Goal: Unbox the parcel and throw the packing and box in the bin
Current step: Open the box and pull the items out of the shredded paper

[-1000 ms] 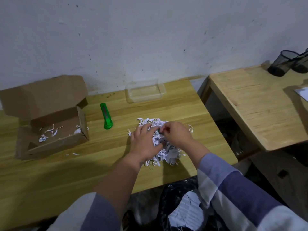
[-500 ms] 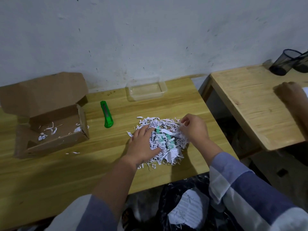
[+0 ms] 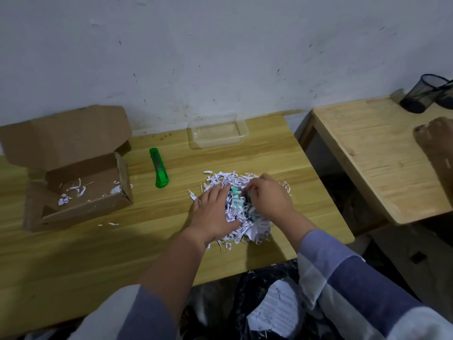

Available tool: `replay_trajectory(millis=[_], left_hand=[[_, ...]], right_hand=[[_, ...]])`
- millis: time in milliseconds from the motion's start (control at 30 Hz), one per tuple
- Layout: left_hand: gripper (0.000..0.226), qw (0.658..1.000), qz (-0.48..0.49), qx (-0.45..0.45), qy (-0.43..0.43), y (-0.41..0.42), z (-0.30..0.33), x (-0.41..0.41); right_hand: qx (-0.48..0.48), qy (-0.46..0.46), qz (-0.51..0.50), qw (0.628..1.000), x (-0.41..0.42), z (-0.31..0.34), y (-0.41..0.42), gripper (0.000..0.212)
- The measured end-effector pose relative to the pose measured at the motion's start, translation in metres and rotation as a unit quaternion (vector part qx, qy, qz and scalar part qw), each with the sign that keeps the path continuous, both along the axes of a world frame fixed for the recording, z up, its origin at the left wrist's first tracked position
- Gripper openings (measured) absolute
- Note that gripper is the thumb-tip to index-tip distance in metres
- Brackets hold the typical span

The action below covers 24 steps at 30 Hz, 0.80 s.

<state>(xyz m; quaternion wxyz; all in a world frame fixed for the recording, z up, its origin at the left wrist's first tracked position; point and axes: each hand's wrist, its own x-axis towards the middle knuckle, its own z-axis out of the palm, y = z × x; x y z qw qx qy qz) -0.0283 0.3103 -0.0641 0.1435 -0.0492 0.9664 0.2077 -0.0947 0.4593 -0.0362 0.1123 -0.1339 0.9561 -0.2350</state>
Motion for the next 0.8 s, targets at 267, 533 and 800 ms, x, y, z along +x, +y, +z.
replay_trajectory(millis=[267, 533, 800], left_hand=[[0.098, 1.0, 0.005, 0.013, -0.008, 0.002, 0.002, -0.001], [0.102, 1.0, 0.005, 0.016, -0.015, 0.002, 0.003, -0.003], [0.104, 0.999, 0.007, 0.015, -0.031, 0.003, 0.005, -0.006]], right_hand=[[0.119, -0.132, -0.088, 0.98, -0.012, -0.001, -0.007, 0.051], [-0.012, -0.184, -0.103, 0.977, -0.009, 0.005, -0.001, 0.03], [-0.181, -0.063, -0.106, 0.976, -0.011, 0.02, 0.016, 0.035]])
